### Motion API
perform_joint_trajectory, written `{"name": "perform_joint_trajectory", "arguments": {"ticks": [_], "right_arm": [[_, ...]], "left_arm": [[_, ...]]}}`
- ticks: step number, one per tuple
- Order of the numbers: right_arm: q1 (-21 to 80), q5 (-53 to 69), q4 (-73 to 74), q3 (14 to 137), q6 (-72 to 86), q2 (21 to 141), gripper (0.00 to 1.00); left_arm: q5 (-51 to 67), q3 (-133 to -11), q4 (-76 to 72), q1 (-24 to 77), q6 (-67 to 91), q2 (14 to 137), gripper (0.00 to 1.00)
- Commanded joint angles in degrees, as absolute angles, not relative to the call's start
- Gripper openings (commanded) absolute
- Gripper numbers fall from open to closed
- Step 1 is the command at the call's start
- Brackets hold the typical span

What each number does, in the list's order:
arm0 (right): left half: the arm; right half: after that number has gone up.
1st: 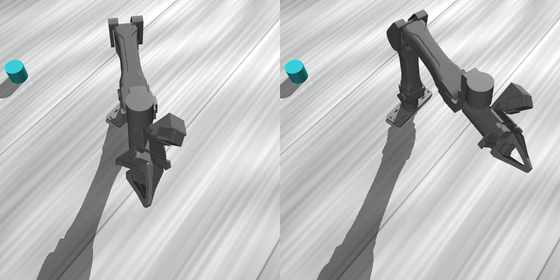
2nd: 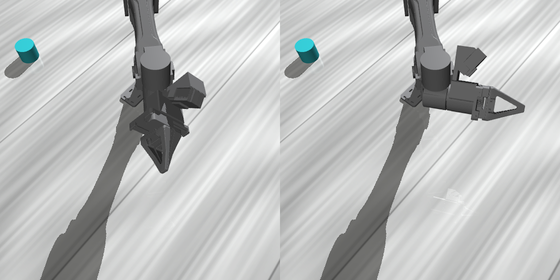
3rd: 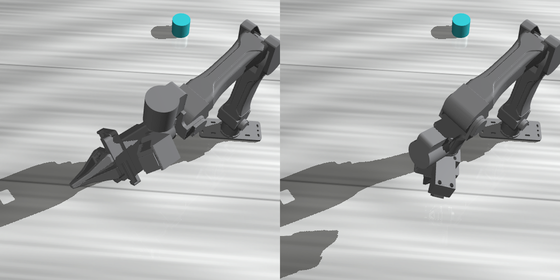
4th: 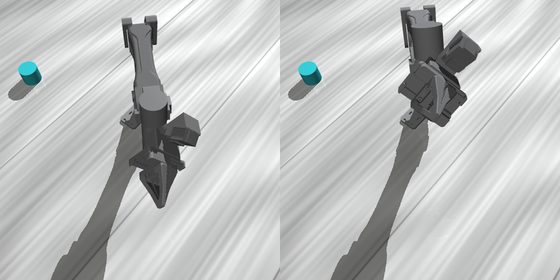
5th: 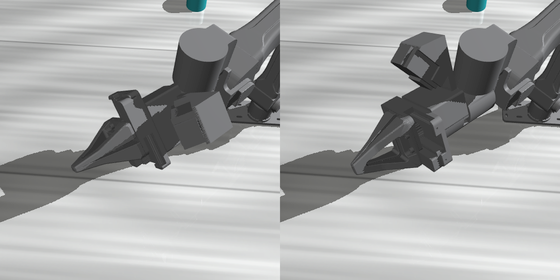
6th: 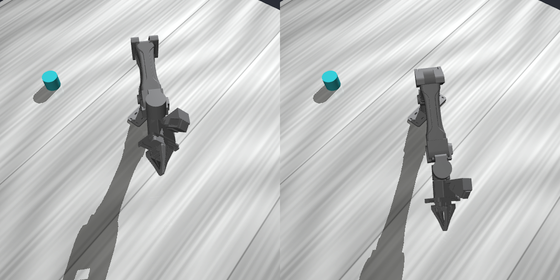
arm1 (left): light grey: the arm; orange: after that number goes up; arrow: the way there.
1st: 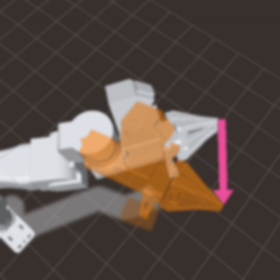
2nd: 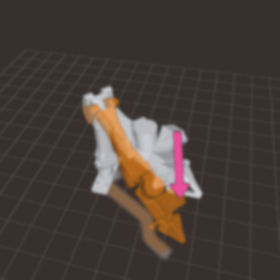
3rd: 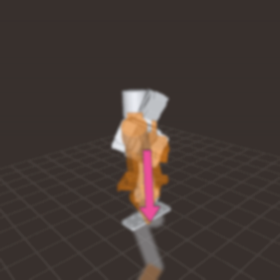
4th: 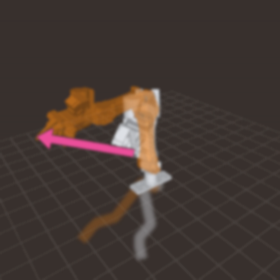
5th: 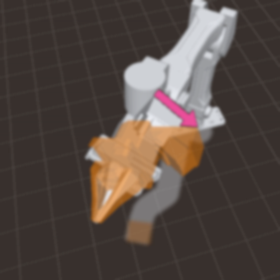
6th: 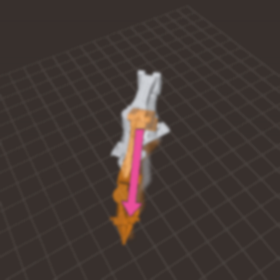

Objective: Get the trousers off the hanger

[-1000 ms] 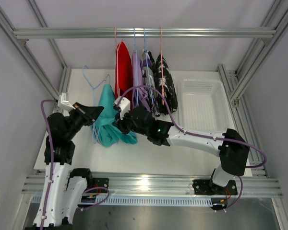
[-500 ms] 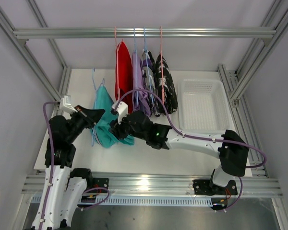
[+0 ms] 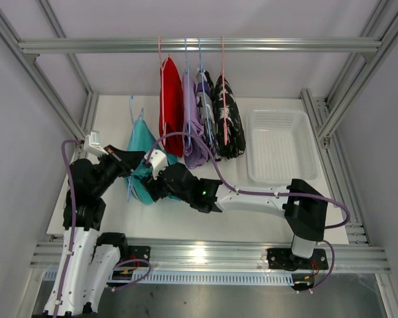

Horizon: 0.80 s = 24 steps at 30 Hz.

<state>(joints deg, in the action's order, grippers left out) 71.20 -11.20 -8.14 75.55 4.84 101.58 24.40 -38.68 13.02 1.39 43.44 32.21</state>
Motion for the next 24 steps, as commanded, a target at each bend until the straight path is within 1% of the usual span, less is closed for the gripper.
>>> {"name": "perform_joint_trajectory", "arguments": {"ticks": [1, 5, 7, 12, 16, 24], "right_arm": [[71.46, -18.54, -12.12, 78.92, 2.99, 103.27, 0.65], [71.37, -21.44, -13.27, 80.07, 1.94, 104.68, 0.65], [71.19, -21.88, -13.62, 80.59, 1.32, 105.55, 0.64], [70.75, -19.78, -13.97, 82.35, 1.58, 106.87, 0.61], [70.75, -17.58, -14.41, 83.06, 2.02, 107.67, 0.6], [70.05, -18.81, -15.03, 84.46, 2.11, 109.6, 0.54]], "left_arm": [[25.84, -38.85, 9.14, 1.93, 42.01, 31.55, 0.0], [26.28, -39.02, 9.14, 1.93, 42.01, 31.46, 0.0], [26.54, -38.94, 9.05, 1.93, 42.1, 31.55, 0.0], [26.81, -38.85, 8.79, 1.93, 42.1, 31.73, 0.0], [26.89, -38.67, 8.79, 1.93, 42.01, 31.9, 0.0], [27.16, -38.32, 8.53, 1.93, 42.1, 31.64, 0.0]]}}
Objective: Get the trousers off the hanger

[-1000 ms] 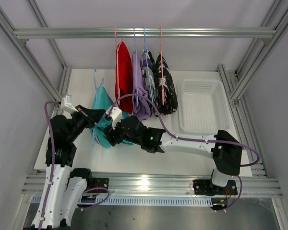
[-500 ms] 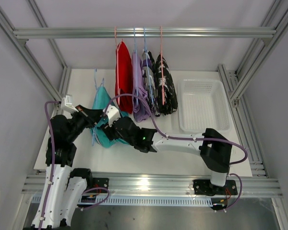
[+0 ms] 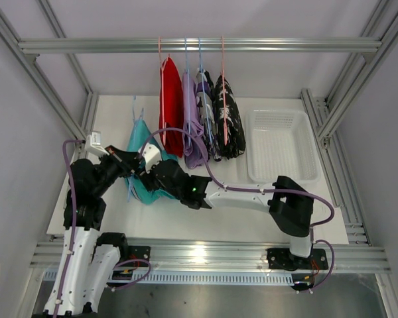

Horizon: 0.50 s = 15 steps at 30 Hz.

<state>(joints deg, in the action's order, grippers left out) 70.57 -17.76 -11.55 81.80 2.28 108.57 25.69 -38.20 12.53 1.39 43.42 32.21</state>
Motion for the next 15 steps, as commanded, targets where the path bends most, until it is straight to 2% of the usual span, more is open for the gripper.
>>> {"name": "perform_joint_trajectory", "arguments": {"ticks": [1, 4, 5, 8, 13, 15], "right_arm": [[69.87, -19.16, -15.12, 84.64, 2.28, 109.77, 0.53], [69.52, -19.95, -15.91, 84.55, 3.07, 110.39, 0.47], [69.43, -19.78, -16.08, 84.55, 3.16, 110.65, 0.4], [69.17, -19.34, -16.17, 84.55, 3.51, 110.92, 0.32], [68.99, -19.86, -16.26, 84.38, 3.78, 110.83, 0.25], [68.91, -19.42, -15.82, 84.37, 3.87, 110.31, 0.16]], "left_arm": [[27.16, -38.32, 8.44, 1.93, 42.1, 31.81, 0.0], [27.33, -38.32, 8.44, 1.93, 42.1, 31.64, 0.0], [27.33, -38.23, 8.35, 1.93, 42.1, 31.64, 0.0], [27.6, -38.15, 8.44, 1.93, 42.01, 31.64, 0.0], [27.86, -37.71, 8.26, 1.93, 42.1, 31.55, 0.0], [27.77, -37.62, 8.17, 1.93, 42.01, 31.47, 0.0]]}}
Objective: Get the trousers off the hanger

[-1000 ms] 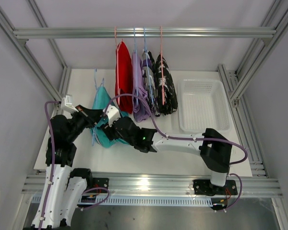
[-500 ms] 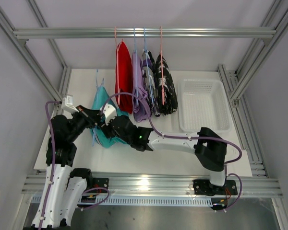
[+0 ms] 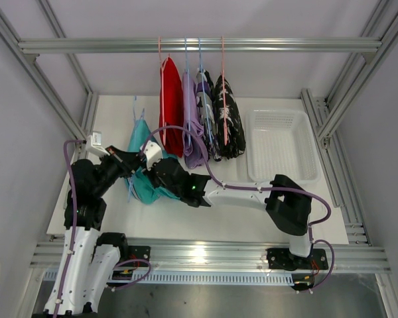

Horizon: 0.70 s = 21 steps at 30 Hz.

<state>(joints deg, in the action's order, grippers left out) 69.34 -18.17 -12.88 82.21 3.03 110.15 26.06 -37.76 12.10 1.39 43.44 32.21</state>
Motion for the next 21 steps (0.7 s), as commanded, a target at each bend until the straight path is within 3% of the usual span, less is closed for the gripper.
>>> {"name": "perform_joint_trajectory", "arguments": {"ticks": [1, 3, 4, 21], "right_arm": [[68.82, -19.34, -15.82, 84.29, 3.95, 110.13, 0.13], [68.82, -18.72, -15.12, 84.46, 3.96, 109.34, 0.01], [68.91, -18.29, -14.86, 84.46, 4.13, 108.9, 0.0], [72.25, -20.65, 1.93, 87.63, 0.26, 89.65, 0.0]], "left_arm": [[27.69, -37.53, 8.26, 1.93, 42.01, 31.38, 0.0], [27.25, -37.53, 8.44, 1.85, 41.92, 31.29, 0.0], [26.99, -37.53, 8.61, 1.85, 41.92, 31.29, 0.0], [18.2, -38.32, 15.47, 1.85, 41.49, 32.96, 0.0]]}}
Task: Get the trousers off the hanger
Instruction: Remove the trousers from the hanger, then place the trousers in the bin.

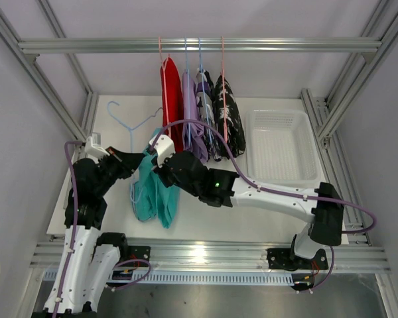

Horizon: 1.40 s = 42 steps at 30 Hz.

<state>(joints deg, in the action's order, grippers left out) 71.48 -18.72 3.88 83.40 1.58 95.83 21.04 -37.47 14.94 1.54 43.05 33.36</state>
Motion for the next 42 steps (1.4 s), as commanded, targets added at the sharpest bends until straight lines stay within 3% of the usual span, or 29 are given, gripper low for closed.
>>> {"name": "perform_joint_trajectory", "arguments": {"ticks": [1, 18, 30, 42], "right_arm": [[72.25, -20.65, 2.46, 87.63, 0.26, 88.95, 0.0], [73.65, -26.19, 14.85, 97.55, -6.15, 75.85, 0.0], [73.83, -38.93, 20.92, 104.5, -11.42, 66.98, 0.0], [73.83, -50.6, 20.57, 97.22, -15.2, 56.26, 0.0]], "left_arm": [[17.93, -38.49, 15.73, 1.85, 41.4, 32.87, 0.0], [16.79, -38.76, 17.66, 1.85, 40.43, 34.27, 0.0], [17.93, -38.32, 16.96, 1.85, 41.04, 35.07, 0.0], [18.46, -38.41, 16.88, 1.85, 40.69, 34.89, 0.0]]}}
